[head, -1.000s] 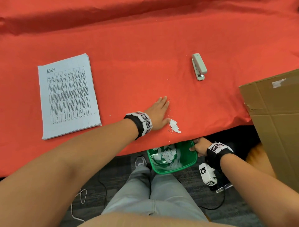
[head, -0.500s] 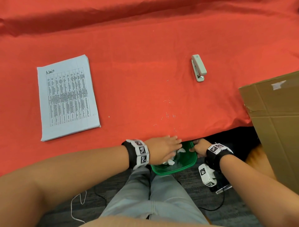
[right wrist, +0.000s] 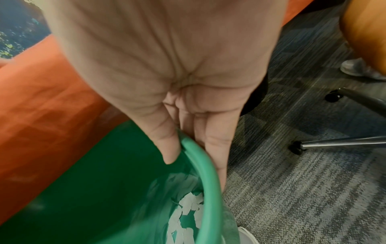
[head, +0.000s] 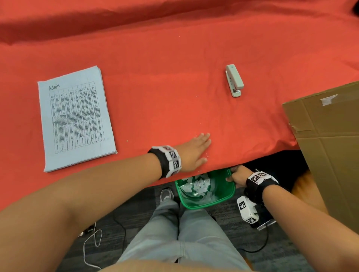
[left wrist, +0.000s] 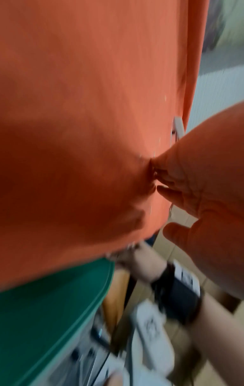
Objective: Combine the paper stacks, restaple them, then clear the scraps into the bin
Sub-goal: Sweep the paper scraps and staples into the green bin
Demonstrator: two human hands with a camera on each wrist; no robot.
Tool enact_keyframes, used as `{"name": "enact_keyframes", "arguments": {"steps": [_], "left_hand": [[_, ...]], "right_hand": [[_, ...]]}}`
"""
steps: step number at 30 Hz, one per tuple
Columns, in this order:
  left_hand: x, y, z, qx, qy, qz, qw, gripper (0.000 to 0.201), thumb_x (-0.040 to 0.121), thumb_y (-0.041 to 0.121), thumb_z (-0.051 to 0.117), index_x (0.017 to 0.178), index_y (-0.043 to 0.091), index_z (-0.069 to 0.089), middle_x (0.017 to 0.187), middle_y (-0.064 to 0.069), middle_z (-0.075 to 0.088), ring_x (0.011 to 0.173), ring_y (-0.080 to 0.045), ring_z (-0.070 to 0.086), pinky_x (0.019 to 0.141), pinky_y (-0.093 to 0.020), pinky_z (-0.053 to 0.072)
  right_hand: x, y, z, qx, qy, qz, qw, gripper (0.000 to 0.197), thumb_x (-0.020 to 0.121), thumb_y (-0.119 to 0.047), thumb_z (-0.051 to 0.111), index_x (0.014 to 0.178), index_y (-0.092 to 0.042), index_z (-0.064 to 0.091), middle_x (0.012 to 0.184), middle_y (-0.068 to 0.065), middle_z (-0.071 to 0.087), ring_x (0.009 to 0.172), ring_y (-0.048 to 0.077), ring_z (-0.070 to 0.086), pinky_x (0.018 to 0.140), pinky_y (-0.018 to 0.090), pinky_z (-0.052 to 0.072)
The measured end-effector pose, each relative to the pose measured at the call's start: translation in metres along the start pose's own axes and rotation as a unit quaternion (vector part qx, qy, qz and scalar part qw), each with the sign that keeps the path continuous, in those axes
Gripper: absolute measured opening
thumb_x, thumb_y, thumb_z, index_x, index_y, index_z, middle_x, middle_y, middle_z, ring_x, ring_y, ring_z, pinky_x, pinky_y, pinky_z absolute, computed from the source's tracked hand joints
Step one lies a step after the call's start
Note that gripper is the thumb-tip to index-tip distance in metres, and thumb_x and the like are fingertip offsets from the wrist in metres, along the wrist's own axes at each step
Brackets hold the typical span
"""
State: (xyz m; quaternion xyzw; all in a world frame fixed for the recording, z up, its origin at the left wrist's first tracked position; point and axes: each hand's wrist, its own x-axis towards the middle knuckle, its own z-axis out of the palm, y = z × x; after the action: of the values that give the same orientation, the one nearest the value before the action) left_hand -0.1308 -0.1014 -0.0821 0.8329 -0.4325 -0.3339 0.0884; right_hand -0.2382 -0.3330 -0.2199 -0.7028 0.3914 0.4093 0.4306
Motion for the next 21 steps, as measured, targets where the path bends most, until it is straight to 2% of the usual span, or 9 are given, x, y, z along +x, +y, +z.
{"name": "enact_keyframes", "arguments": {"steps": [2,4,6,8,11,15,18,21], "left_hand": [[-0.015,0.013,0.014,0.022,-0.051,0.052,0.997,0.065,0.100,0.038,0.032,0.152,0.012,0.003,0.160,-0.005,-0.006,0.148,-0.018,-0.001,0.120,-0.034,0.010],[-0.023,0.021,0.016,0.010,-0.074,0.080,0.994,0.055,0.102,0.035,0.030,0.152,0.016,0.015,0.160,-0.002,0.011,0.148,-0.014,0.012,0.119,-0.036,0.021],[-0.021,0.022,0.000,-0.044,-0.025,0.078,0.996,0.046,0.102,0.032,0.030,0.146,0.019,0.033,0.152,0.001,0.036,0.141,-0.014,0.033,0.114,-0.036,0.032],[-0.007,0.016,-0.026,-0.089,0.051,0.039,0.994,0.042,0.102,0.029,0.033,0.141,0.019,0.043,0.147,0.000,0.044,0.136,-0.016,0.041,0.113,-0.033,0.032],[0.030,-0.012,-0.061,-0.072,0.102,-0.038,0.991,0.046,0.102,0.024,0.035,0.146,0.011,0.035,0.155,-0.008,0.031,0.144,-0.021,0.027,0.117,-0.032,0.020],[0.070,-0.052,-0.086,-0.016,0.075,-0.123,0.989,0.061,0.100,0.029,0.036,0.151,0.004,0.012,0.160,-0.013,0.004,0.149,-0.025,0.005,0.121,-0.036,0.010],[0.080,-0.066,-0.088,-0.001,0.052,-0.145,0.988,0.066,0.100,0.034,0.035,0.151,0.005,0.006,0.160,-0.012,-0.003,0.149,-0.026,0.002,0.121,-0.038,0.009],[0.073,-0.064,-0.080,-0.014,0.045,-0.132,0.990,0.068,0.100,0.034,0.036,0.151,0.003,0.004,0.160,-0.013,-0.005,0.149,-0.027,0.002,0.121,-0.038,0.009]], "right_hand": [[-0.004,-0.001,0.000,0.005,-0.006,0.003,1.000,0.046,0.081,0.003,0.066,0.125,0.001,0.055,0.118,0.019,0.066,0.099,0.037,0.067,0.081,0.052,0.058],[-0.003,0.000,0.000,-0.003,-0.007,0.003,1.000,0.045,0.081,0.002,0.067,0.124,0.001,0.056,0.116,0.018,0.067,0.098,0.036,0.068,0.081,0.052,0.057],[0.000,0.001,-0.001,-0.014,0.002,0.003,1.000,0.048,0.078,-0.001,0.070,0.124,0.000,0.056,0.117,0.018,0.066,0.098,0.036,0.067,0.080,0.051,0.058],[0.007,0.006,-0.003,-0.026,0.007,0.001,1.000,0.055,0.074,-0.005,0.073,0.126,-0.001,0.055,0.121,0.018,0.065,0.099,0.037,0.066,0.079,0.052,0.058],[0.007,0.005,-0.003,-0.021,0.014,-0.002,1.000,0.056,0.074,-0.005,0.073,0.127,-0.001,0.055,0.122,0.018,0.064,0.101,0.037,0.065,0.079,0.052,0.058],[-0.002,-0.001,-0.003,-0.004,0.010,0.006,1.000,0.035,0.080,0.002,0.068,0.113,0.001,0.060,0.109,0.019,0.068,0.097,0.037,0.067,0.081,0.050,0.058],[0.001,0.003,-0.006,-0.013,0.003,-0.001,1.000,0.023,0.078,0.001,0.068,0.101,0.002,0.065,0.102,0.023,0.070,0.090,0.039,0.069,0.079,0.054,0.058],[-0.003,0.002,-0.006,-0.012,0.001,-0.008,1.000,0.011,0.079,0.004,0.067,0.084,-0.006,0.066,0.099,0.024,0.071,0.090,0.040,0.069,0.080,0.055,0.057]]}}
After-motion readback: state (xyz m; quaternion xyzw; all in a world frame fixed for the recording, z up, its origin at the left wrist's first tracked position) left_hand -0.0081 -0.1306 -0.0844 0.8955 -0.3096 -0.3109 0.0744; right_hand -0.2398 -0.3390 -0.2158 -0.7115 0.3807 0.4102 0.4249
